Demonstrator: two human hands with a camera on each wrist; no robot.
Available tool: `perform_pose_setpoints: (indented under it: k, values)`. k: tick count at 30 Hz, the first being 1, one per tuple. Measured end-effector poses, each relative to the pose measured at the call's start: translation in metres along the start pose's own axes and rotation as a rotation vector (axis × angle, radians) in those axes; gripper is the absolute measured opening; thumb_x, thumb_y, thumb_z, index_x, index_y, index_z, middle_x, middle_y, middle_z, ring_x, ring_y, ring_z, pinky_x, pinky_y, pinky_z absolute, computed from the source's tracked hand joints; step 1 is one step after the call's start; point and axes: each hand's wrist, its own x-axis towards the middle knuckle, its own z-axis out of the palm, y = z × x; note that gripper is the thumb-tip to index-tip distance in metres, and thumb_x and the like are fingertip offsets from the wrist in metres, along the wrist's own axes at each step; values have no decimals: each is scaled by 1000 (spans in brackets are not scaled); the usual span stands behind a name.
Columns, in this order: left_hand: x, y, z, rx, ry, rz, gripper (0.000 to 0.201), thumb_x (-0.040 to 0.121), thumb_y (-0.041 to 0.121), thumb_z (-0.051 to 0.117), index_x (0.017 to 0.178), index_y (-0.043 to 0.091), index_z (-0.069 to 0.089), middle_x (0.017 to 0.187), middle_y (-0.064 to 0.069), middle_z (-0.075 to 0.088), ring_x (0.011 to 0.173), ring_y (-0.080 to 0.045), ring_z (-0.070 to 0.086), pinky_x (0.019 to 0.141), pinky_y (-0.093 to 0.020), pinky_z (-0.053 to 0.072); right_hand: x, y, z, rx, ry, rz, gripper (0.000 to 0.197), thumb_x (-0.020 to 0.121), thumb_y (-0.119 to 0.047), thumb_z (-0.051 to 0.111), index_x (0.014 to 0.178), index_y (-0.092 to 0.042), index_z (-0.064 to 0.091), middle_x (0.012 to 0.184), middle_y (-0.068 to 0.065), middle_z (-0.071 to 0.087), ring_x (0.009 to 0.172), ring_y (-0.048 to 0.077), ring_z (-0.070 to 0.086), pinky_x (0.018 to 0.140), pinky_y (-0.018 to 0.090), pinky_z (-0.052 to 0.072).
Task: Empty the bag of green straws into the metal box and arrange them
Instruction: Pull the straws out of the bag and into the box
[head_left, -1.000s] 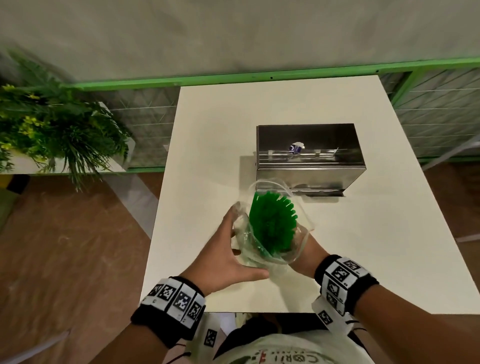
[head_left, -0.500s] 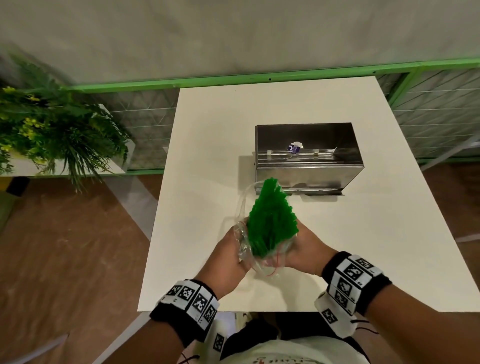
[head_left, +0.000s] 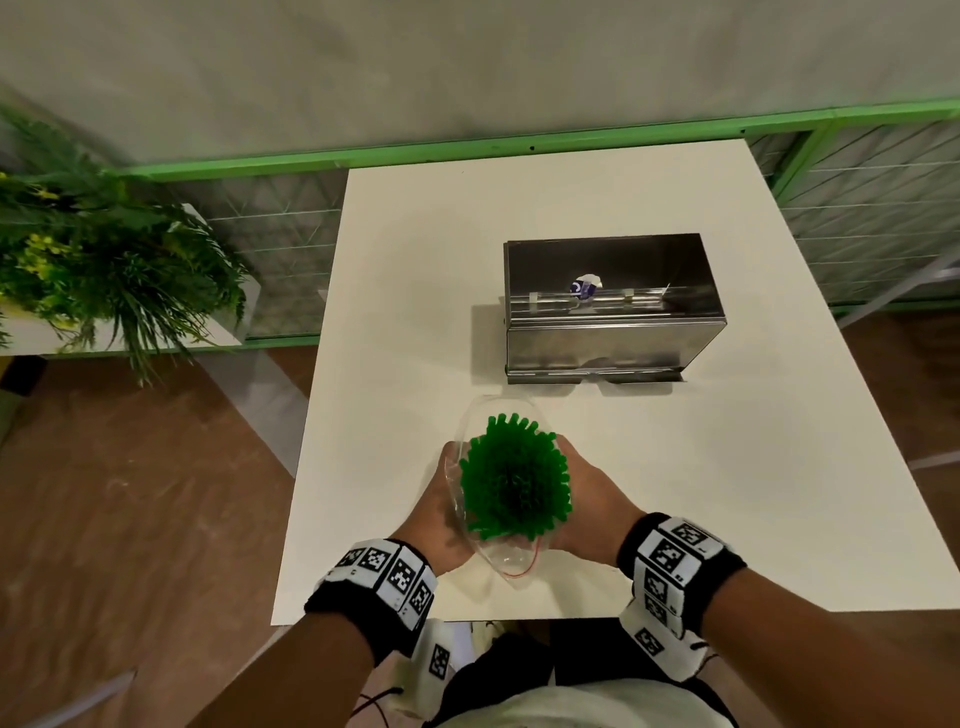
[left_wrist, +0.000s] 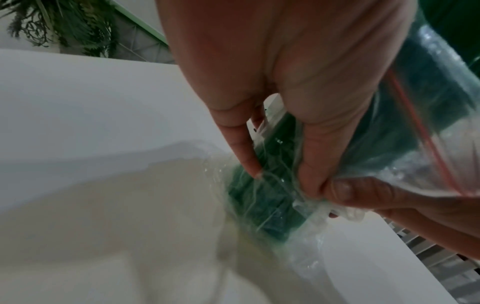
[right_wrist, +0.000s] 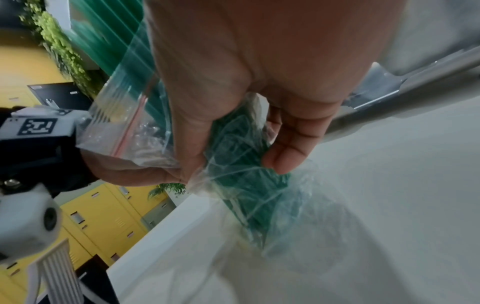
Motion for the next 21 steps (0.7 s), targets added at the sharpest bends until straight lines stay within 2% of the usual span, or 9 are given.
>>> perform_pose_setpoints:
  k: [3, 6, 9, 11, 13, 15, 17, 19, 21]
  values:
    - [9, -5, -2, -225, -59, -90, 52, 111, 30, 27, 89, 7, 68, 73, -16, 76, 69, -30, 73, 45, -35, 59, 2, 3, 6, -61, -53, 15, 81, 52, -58, 84, 112, -58, 29, 128, -4, 48, 104, 13, 58, 97, 36, 53]
    - [19, -8, -6, -193, -97, -89, 62, 109, 24, 28, 71, 5, 73, 64, -16, 73, 52, -26, 72, 40, -33, 56, 9, 18, 12, -68, -85, 19, 82, 48, -71, 69, 117, -54, 30, 123, -3, 49, 102, 16, 60, 97, 39, 53]
    - [21, -3, -6, -142, -167, -81, 53, 99, 25, 40, 67, 9, 79, 71, -13, 76, 60, -26, 75, 46, -36, 60, 12, 18, 9, 22, -55, 28, 75, 42, -69, 81, 99, -72, 32, 114, -1, 51, 95, 18, 62, 87, 44, 56]
    - [18, 3, -8, -147, -189, -101, 46, 93, 28, 45, 71, 9, 81, 77, -15, 77, 65, -29, 76, 50, -40, 62, 11, 13, 6, 125, -3, 23, 88, 36, -72, 89, 109, -59, 41, 114, 1, 54, 100, 22, 63, 84, 46, 58]
    - [12, 11, -8, -150, -219, -114, 37, 81, 31, 54, 95, 6, 77, 92, -21, 77, 75, -34, 76, 60, -46, 62, 10, 11, 3, 207, 72, 15, 101, 32, -72, 91, 114, -34, 45, 117, 2, 54, 107, 24, 61, 85, 47, 58]
    - [6, 19, -9, -191, -288, -112, 48, 71, 28, 79, 109, 0, 72, 106, -29, 74, 82, -40, 76, 64, -53, 62, 10, 2, 3, 244, 128, -8, 101, 33, -65, 96, 117, -42, 45, 125, 0, 50, 116, 22, 56, 92, 43, 56]
    - [1, 29, -16, -44, -337, -49, 73, 47, 13, 100, 113, -3, 74, 112, -29, 72, 91, -39, 76, 74, -53, 63, 10, -11, -2, 323, 85, -12, 105, 45, -37, 103, 132, -38, 45, 132, -1, 53, 124, 17, 57, 98, 41, 55]
    - [-8, 35, -23, 425, -304, 141, 92, 53, 15, 99, 137, 10, 59, 127, -7, 68, 110, -14, 71, 99, -43, 57, 7, -28, -9, 413, -24, -1, 80, 64, -5, 94, 131, -18, 53, 121, -7, 67, 113, 3, 65, 93, 33, 57]
    - [-15, 41, -23, 759, -233, 325, 86, 70, 9, 91, 142, 19, 45, 126, 8, 64, 113, 4, 64, 106, -32, 52, 2, -44, -14, 496, -94, -43, 57, 74, 5, 83, 125, -11, 62, 110, -8, 75, 106, 6, 69, 86, 24, 57]
